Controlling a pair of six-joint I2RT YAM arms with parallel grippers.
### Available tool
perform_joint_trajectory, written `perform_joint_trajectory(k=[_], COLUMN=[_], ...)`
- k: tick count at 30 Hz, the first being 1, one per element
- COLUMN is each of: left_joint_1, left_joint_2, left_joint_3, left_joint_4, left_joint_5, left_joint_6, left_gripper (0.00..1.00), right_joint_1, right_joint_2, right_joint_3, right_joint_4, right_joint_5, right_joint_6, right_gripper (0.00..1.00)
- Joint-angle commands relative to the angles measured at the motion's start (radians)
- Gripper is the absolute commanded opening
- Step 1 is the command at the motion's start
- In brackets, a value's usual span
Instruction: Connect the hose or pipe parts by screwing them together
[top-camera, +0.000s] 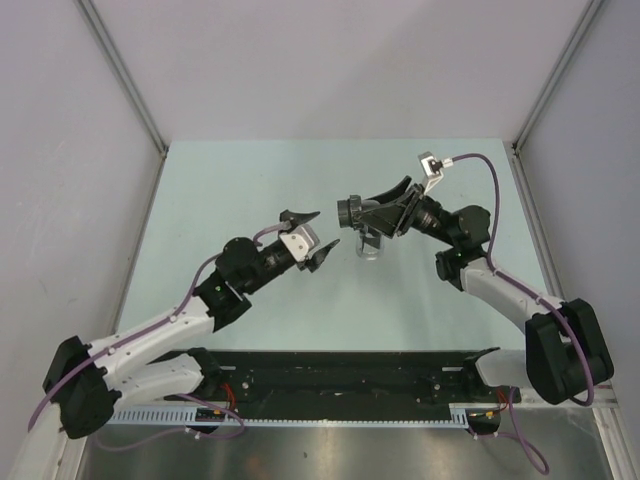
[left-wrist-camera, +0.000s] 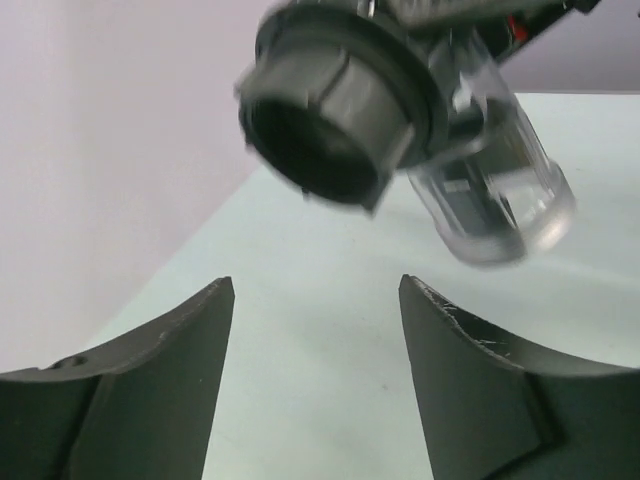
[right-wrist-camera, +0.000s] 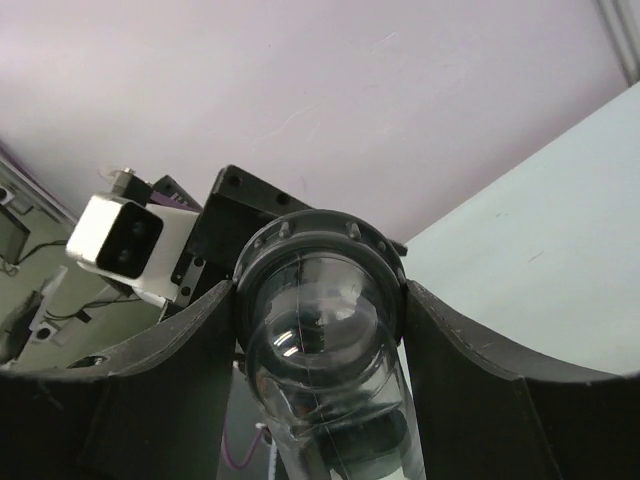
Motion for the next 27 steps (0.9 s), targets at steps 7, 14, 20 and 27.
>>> perform_joint_trajectory(k=[7,14,20,27], left_joint_1=[0.065,0.233,0.303,0.302], left_joint_2=[-0.255,-0.218,-0.095,-0.049], left_joint_3=[0.106,0.252,0.283,0.249], left_joint_4=[-0.369,-0.413,-0.360,-0.257], left_joint_5=[0.094,0.409,0.647,0.699], left_joint_6=[-0.534,-1.061,-1.402,-1.568], left_gripper=[0.75,0.70,0.65,0.62], right_joint_1=[-0.052,0.046,0.167,0.221], right_joint_2=[-0.116,-0.273,-0.387,-0.407], right_joint_3=[0.014,-0.029,-0.040,-0.041], right_joint_4=[0.001,-0.156,-0.361,-0.416], right_joint_5=[-0.079,-0.028,0.045,0.046], right_joint_6=[-0.395,-0.842,-1.159,-1.234], right_gripper=[0.00,0.00,0.00,0.00])
